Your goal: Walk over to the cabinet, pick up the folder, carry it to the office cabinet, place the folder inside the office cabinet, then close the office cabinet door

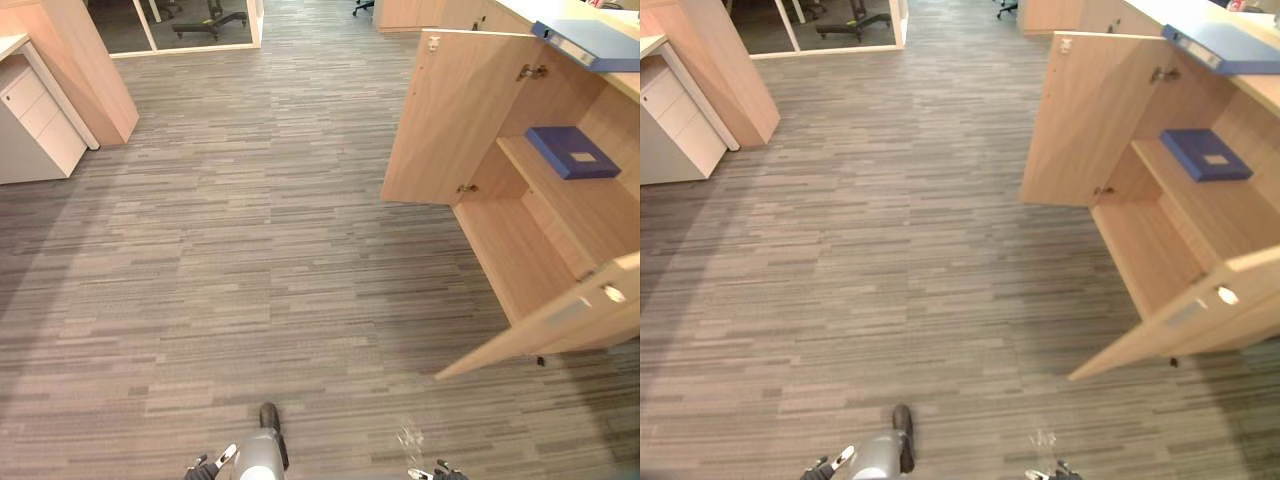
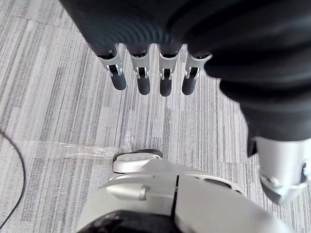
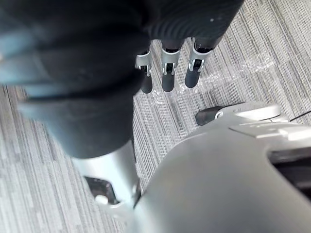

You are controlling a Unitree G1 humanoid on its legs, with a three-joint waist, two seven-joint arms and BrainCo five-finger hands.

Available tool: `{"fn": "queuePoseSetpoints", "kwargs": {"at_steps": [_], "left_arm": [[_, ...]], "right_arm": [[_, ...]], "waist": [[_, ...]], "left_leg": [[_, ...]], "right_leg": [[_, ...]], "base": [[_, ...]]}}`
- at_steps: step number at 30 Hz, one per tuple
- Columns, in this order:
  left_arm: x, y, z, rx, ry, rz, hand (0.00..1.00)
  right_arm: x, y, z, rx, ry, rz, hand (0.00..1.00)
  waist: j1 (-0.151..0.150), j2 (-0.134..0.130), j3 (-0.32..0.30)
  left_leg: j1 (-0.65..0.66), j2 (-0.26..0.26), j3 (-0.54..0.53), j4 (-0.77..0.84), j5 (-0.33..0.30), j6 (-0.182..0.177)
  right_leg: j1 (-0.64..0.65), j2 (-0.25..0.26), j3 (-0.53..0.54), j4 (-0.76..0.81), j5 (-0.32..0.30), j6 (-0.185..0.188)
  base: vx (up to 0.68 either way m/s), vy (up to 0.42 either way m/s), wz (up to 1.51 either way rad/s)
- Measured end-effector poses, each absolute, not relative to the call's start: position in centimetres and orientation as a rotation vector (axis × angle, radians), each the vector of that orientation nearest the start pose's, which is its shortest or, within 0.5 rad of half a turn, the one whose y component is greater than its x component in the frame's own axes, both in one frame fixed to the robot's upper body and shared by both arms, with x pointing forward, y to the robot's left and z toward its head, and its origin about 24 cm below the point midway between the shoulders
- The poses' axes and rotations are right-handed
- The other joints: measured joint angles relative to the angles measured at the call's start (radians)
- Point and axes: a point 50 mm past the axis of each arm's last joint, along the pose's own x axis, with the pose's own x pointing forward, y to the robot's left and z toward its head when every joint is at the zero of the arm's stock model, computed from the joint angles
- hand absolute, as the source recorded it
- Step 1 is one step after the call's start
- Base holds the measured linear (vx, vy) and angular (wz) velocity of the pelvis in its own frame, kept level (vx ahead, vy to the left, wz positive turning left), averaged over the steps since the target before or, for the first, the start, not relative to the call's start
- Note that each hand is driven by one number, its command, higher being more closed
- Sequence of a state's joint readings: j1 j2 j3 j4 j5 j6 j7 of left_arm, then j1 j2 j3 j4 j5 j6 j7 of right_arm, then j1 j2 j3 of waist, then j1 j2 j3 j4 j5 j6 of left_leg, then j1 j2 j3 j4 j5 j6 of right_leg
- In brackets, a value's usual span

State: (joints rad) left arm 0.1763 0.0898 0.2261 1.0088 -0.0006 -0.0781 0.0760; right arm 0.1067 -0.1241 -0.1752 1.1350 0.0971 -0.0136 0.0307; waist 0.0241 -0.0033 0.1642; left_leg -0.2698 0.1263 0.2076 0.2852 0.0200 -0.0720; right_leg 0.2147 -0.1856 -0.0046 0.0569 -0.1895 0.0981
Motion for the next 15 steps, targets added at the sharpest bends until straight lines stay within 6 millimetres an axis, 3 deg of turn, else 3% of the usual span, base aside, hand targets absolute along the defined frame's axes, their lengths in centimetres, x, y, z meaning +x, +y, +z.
{"fn": "queuePoseSetpoints", "kwargs": {"at_steps": [2,5,7,8,10,11,13,15], "left_arm": [[6.7,22.5,-15.8,0.029,1.083,0.375,0.00],[6.1,22.6,-15.9,0.044,1.105,0.365,0.00],[6.0,22.5,-16.0,0.060,1.115,0.340,0.00],[5.8,22.4,-16.0,0.079,1.120,0.308,0.00],[6.2,22.1,-16.0,0.095,1.110,0.270,0.00],[6.7,22.0,-15.9,0.104,1.096,0.251,0.00],[7.7,21.8,-15.8,0.111,1.077,0.225,0.00],[8.1,21.6,-15.8,0.117,1.066,0.213,0.00]], "right_arm": [[6.4,-21.5,-16.8,0.127,1.194,-0.306,0.00],[5.6,-21.2,-17.0,0.177,1.229,-0.339,0.00],[5.5,-21.4,-17.0,0.193,1.225,-0.355,0.00],[5.4,-21.7,-17.0,0.192,1.223,-0.356,0.00],[5.7,-22.1,-16.8,0.189,1.202,-0.361,0.00],[6.1,-22.2,-16.7,0.183,1.184,-0.364,0.00],[7.3,-22.4,-16.4,0.173,1.146,-0.351,0.00],[7.7,-22.3,-16.2,0.179,1.123,-0.352,0.00]], "waist": [[-0.007,-0.011,-0.011],[-0.004,-0.022,-0.065],[-0.006,-0.018,-0.081],[-0.014,-0.020,-0.099],[-0.027,-0.018,-0.106],[-0.045,-0.011,-0.105],[-0.062,0.002,-0.081],[-0.063,0.006,-0.062]], "left_leg": [[-0.001,-0.033,0.007,0.040,-0.048,0.042],[0.066,-0.103,0.063,0.029,-0.084,0.083],[0.140,-0.143,0.083,0.008,-0.105,0.107],[0.237,-0.193,0.076,-0.067,-0.113,0.115],[0.291,-0.222,0.077,-0.111,-0.126,0.128],[0.336,-0.243,0.077,-0.141,-0.136,0.144],[0.401,-0.235,0.068,-0.174,-0.137,0.147],[0.443,-0.205,0.068,-0.192,-0.137,0.147]], "right_leg": [[-0.014,-0.008,-0.004,0.053,0.014,-0.013],[-0.024,-0.087,0.022,0.112,0.053,-0.003],[-0.071,-0.131,0.066,0.266,0.062,-0.001],[-0.192,-0.178,0.074,0.547,0.118,-0.038],[-0.264,-0.219,0.045,0.700,0.198,-0.118],[-0.315,-0.264,-0.011,0.839,0.214,-0.159],[-0.383,-0.258,-0.143,0.985,0.087,-0.124],[-0.407,-0.200,-0.253,0.950,-0.010,-0.103]], "base": [[0.36,0.254,-0.10],[0.41,0.275,-0.38],[0.41,0.255,-0.65],[0.34,0.217,-0.50],[0.33,0.194,-0.18],[0.25,0.119,0.01],[0.24,0.081,0.04],[0.19,-0.050,-0.04]]}}
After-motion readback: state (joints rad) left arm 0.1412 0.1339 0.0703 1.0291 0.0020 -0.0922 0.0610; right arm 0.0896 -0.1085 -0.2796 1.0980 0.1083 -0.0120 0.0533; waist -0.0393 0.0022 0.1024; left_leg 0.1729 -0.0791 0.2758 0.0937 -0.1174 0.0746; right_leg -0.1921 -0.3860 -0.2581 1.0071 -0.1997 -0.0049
